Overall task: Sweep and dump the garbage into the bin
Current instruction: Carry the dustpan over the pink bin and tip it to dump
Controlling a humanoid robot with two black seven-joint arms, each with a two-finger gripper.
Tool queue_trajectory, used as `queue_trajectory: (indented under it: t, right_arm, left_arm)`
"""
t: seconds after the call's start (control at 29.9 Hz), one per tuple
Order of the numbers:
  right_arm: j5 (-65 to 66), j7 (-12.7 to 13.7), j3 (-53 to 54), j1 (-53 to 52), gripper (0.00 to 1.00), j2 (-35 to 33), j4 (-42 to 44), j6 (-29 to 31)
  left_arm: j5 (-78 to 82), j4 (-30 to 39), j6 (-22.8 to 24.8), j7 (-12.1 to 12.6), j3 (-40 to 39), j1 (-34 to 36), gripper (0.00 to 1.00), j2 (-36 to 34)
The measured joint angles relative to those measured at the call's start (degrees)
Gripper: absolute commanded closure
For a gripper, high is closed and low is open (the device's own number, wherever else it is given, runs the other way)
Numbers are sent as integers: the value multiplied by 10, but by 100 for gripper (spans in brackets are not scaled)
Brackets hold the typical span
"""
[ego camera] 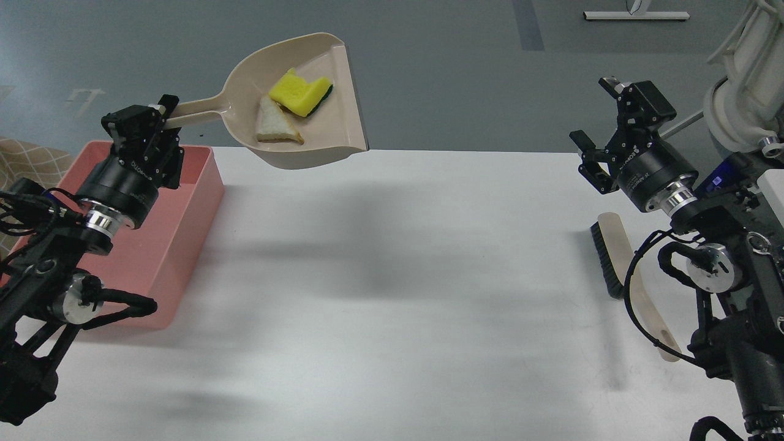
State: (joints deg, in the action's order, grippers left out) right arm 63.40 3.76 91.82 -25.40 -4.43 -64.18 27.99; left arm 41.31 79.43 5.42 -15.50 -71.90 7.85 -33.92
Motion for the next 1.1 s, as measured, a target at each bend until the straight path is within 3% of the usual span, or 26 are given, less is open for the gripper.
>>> queue_trajectory:
  t: [0.5, 0.77, 1.1]
  right_arm:
    - [-2, -16, 2, 1, 0, -6, 20, 0]
    - [-3, -61, 0, 4, 0, -1, 19, 0]
    - [-2, -64, 0, -1, 0, -5, 27, 0]
  left_arm:
    - [-11, -2, 82, 1, -171, -131, 88, -13]
    - [-18, -7, 136, 13, -259, -192, 88, -19]
    - [-18, -22, 168, 16, -320, -262, 87, -24]
